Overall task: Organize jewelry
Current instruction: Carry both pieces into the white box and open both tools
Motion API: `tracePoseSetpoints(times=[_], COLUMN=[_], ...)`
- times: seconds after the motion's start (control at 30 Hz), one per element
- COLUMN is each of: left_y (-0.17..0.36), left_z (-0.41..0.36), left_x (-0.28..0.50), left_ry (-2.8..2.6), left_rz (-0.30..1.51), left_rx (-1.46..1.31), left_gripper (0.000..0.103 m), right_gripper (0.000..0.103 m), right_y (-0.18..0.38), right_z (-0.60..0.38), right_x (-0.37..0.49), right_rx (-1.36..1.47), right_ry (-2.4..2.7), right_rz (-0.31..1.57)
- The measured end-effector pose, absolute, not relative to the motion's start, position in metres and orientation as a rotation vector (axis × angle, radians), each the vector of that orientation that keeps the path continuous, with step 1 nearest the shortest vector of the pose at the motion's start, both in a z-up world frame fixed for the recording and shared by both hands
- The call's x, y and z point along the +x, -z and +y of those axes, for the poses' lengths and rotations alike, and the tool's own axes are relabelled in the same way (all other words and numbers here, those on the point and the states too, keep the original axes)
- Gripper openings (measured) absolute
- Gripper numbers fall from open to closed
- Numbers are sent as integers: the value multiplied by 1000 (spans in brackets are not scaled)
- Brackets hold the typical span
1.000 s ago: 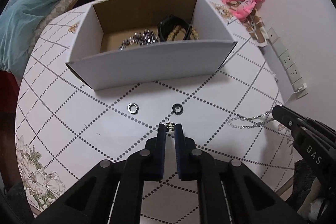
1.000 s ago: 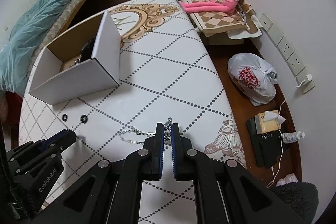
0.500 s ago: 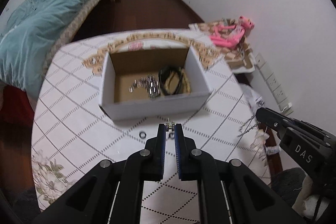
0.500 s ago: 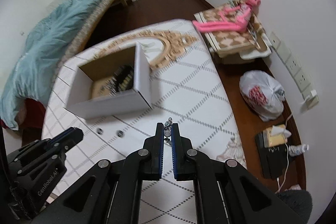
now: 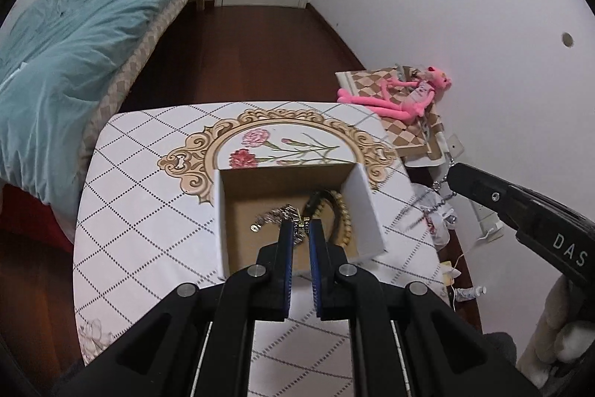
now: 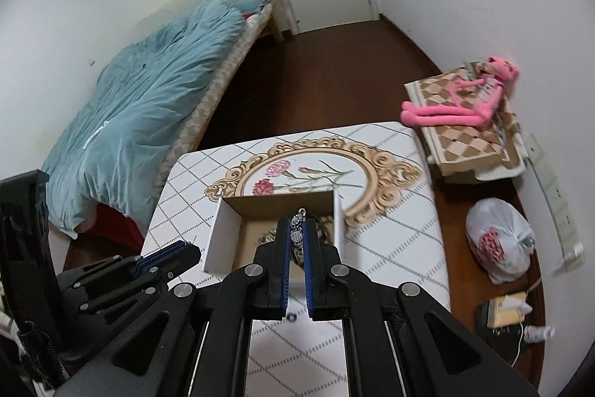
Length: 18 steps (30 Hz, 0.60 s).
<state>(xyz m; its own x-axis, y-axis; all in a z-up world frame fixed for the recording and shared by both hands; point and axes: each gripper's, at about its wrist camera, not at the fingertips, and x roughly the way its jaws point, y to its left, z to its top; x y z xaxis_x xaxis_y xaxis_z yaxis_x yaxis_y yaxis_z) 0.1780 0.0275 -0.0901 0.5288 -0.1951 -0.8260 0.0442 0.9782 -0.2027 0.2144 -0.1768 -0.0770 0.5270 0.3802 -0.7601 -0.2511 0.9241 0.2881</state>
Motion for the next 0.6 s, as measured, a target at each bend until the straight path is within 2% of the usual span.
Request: tracePoseSetpoints(times=[0.4,0.6], left_y=[131,141], left_z=[54,60], left_x=[221,229], left_ry=[167,101], left_rz=[1156,1233], left_rx=[-261,-274], left_gripper=[6,11], right_gripper=[7,7], right_y=[132,160], right_z=[-128,-105], right_x=[304,330], right_rx=[177,139], right_ry=[-515,-549], right_rz=[1166,1285])
